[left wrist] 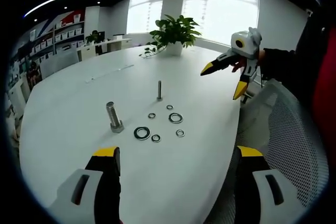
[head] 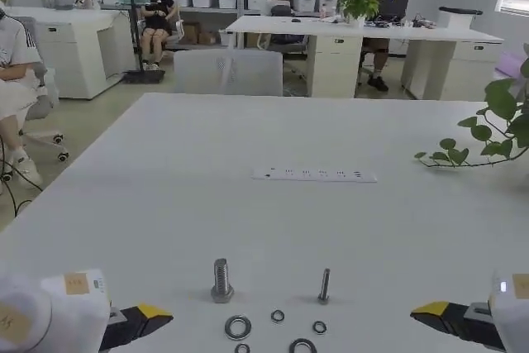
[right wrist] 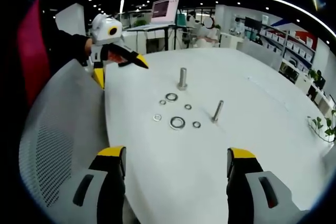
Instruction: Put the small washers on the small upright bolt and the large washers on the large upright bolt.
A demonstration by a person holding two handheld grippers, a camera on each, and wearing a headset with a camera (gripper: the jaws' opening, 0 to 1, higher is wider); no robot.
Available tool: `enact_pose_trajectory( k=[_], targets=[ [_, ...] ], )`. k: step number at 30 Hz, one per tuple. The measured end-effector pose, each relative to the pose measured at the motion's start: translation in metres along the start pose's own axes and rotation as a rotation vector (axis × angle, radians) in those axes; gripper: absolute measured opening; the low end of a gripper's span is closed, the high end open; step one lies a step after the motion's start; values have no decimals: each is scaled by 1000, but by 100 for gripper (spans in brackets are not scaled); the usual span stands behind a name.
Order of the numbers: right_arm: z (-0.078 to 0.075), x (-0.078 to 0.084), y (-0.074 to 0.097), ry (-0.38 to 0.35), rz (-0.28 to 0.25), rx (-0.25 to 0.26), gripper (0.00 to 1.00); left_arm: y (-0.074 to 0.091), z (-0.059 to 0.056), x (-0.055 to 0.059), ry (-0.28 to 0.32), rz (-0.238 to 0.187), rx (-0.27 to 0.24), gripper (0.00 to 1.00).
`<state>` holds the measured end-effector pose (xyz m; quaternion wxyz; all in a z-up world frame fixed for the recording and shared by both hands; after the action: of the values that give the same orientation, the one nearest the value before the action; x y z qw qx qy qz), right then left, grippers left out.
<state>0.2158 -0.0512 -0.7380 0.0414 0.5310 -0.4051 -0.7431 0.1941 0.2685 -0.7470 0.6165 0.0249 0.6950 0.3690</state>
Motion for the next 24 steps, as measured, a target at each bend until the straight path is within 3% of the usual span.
enact_pose_trajectory(
  k=[24],
  targets=[
    [3, 3, 1, 0, 15, 12, 78, 0, 1, 0, 1, -12, 0, 90]
  ],
)
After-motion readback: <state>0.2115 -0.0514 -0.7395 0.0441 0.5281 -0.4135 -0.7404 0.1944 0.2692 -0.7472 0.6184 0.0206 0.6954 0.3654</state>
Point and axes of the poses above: the centre of the closed fingertips' face, and the gripper's own axes: y roughly backward along the fingers, z roughly to its left, x roughly out of its underside, the point moved 9 cm from there along y, roughly backward along the fingers, and after that the axes turned 11 degrees about -y, right-handed, at the moved point
